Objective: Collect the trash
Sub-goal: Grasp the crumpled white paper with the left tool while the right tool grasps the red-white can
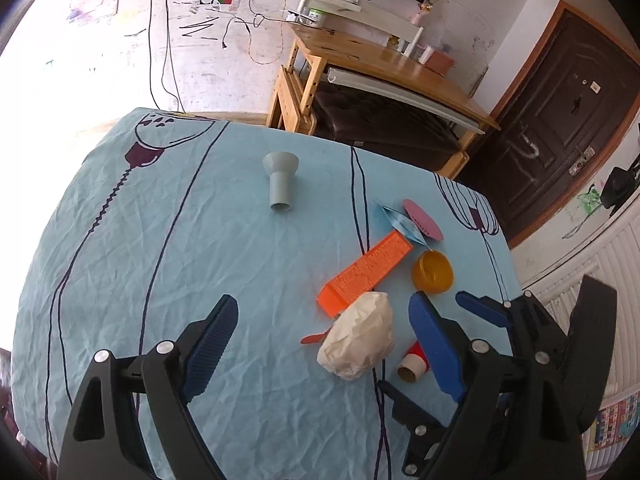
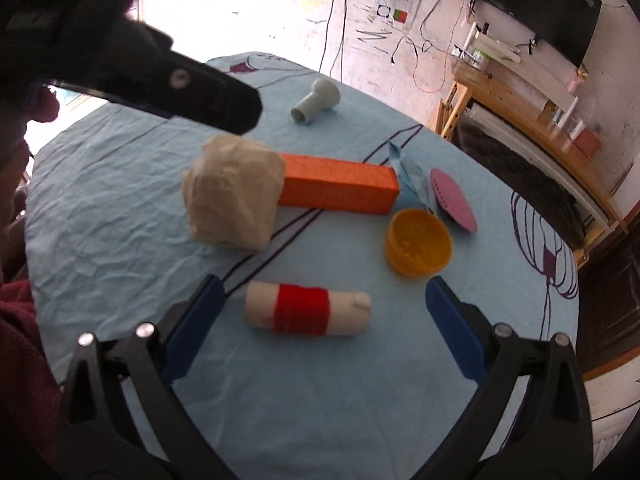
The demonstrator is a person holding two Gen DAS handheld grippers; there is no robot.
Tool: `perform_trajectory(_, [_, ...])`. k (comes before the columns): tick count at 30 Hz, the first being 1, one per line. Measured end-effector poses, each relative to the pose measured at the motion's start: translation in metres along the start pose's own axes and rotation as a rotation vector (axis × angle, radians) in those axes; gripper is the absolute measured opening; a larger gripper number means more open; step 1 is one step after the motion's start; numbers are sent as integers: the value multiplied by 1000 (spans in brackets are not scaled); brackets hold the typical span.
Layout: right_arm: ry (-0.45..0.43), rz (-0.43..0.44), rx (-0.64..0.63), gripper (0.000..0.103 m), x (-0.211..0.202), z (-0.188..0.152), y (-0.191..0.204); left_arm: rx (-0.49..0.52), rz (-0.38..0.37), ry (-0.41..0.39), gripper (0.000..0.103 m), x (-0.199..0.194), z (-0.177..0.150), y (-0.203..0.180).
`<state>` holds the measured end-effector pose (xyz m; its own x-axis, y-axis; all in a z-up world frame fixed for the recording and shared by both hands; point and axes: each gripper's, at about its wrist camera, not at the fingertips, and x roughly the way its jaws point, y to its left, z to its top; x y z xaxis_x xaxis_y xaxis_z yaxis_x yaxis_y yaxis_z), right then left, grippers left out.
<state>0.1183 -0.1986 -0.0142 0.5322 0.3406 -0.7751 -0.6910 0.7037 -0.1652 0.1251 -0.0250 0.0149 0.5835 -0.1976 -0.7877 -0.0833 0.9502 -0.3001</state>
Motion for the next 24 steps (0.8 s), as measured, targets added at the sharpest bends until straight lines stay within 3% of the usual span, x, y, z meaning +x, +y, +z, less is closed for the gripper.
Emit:
perform_trajectory(1, [-5, -2, 4, 69, -1, 0, -1, 3, -3, 1, 82, 0, 0, -2])
perform_trajectory(2, [0, 2, 13, 65, 0, -1, -5, 8, -6, 2, 82, 1, -1, -2])
perform_trajectory(3, [-2, 16, 22, 52, -1, -2, -9, 14, -9, 4, 82, 1, -1, -4])
perform_trajectory(9, [-21, 7, 10, 52, -8, -10, -21, 46, -16, 19, 82, 8, -7, -19])
perform_trajectory(14, [-47, -32, 105, 53, -23, -21, -58, 96, 9, 16, 80, 15, -13, -32])
perform_trajectory(17, [-77, -48, 162, 53, -35, -28, -76, 127, 29, 29, 66, 24, -15, -40])
perform_trajectory(20, [-98, -57, 193, 53, -42, -31, -87, 168, 73, 31, 41, 32, -19, -45])
perform_trajectory(24, [-112, -59, 194, 53, -47, -34, -86, 194, 84, 6, 40, 29, -22, -50])
